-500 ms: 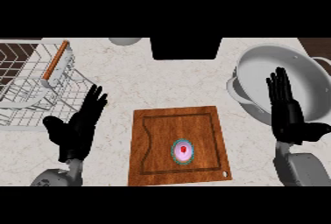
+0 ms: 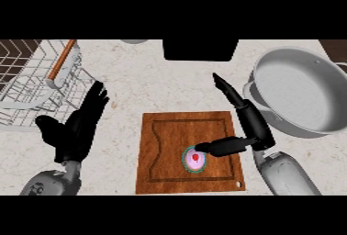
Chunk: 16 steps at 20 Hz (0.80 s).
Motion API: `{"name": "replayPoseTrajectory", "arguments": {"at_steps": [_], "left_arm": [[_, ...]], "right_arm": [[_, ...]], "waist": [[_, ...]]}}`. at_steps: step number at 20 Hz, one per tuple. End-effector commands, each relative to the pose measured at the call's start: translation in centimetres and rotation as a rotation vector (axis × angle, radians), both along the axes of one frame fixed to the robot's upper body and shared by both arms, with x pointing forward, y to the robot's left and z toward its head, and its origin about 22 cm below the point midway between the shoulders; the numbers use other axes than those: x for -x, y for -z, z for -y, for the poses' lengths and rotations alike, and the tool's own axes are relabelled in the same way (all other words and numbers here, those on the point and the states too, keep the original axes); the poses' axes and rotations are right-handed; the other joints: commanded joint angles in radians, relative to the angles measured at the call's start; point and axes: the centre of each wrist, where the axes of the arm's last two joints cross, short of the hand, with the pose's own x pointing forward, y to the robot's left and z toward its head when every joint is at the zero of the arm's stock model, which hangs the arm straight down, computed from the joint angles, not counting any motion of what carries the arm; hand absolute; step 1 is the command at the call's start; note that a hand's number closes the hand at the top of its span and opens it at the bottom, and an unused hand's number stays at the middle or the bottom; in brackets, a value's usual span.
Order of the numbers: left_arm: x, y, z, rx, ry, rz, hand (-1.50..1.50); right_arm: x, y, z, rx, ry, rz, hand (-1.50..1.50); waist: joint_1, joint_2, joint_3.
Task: Pick the cupcake from the cutting board and place it in the pot
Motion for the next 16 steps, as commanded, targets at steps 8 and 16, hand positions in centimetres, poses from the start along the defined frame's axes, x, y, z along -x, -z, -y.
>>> {"name": "replayPoseTrajectory", "arguments": {"at_steps": [8,16], "left_arm": [[-0.3,-2.0,-1.7,0.022,-0.019,-0.03,0.0],[-0.1,0.0,-1.5,0.016,0.008,-0.027,0.0]], "right_arm": [[7.8,-6.3,1.6,0.336,-0.069,0.278,-1.5],[10.5,-14.3,2.8,0.713,-0.125,0.157,-1.5]], "waist": [[-0.052,0.004,0.006],[-0.039,0.011,0.003]]}}
